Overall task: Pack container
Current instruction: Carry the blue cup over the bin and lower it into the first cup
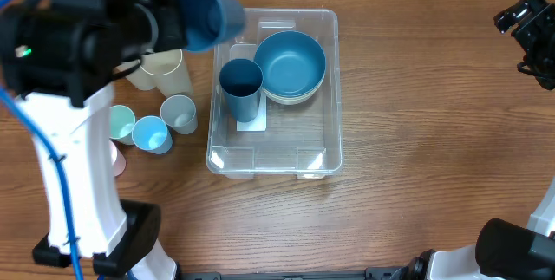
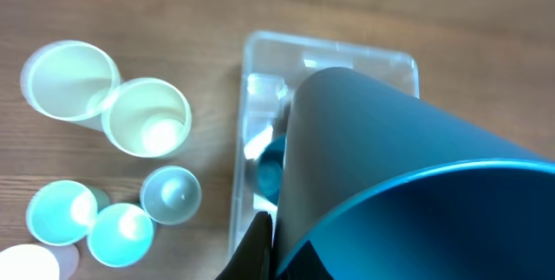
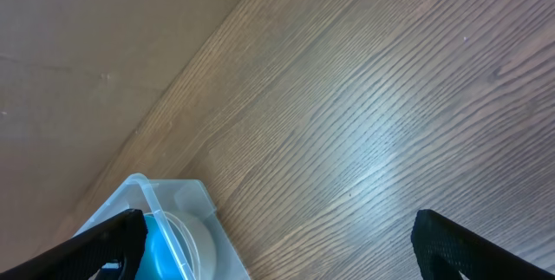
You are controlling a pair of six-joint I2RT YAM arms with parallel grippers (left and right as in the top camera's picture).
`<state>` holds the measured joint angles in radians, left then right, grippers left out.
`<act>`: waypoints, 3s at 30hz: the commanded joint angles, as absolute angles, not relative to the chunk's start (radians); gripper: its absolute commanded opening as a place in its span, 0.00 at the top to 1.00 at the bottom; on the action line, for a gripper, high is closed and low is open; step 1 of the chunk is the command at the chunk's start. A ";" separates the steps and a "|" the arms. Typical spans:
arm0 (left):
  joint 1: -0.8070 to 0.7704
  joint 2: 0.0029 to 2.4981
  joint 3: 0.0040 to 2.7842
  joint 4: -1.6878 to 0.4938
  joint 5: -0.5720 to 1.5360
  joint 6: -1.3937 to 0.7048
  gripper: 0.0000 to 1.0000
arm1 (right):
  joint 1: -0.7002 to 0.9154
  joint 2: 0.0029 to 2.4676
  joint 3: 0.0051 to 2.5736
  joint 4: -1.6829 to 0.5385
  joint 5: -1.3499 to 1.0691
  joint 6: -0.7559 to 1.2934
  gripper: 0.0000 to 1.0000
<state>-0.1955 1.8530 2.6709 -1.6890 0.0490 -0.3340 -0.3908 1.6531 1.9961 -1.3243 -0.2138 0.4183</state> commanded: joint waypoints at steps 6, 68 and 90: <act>-0.231 1.992 2.626 -1.689 0.056 -0.337 0.96 | -0.389 1.647 2.002 -1.319 -0.219 0.420 0.00; -0.253 1.854 2.378 -1.563 -0.052 -0.251 0.96 | -0.389 1.647 2.002 -1.319 -0.219 0.420 0.00; -0.258 1.877 2.378 -1.539 -0.013 -0.205 0.95 | -0.389 1.647 2.002 -1.319 -0.219 0.420 0.00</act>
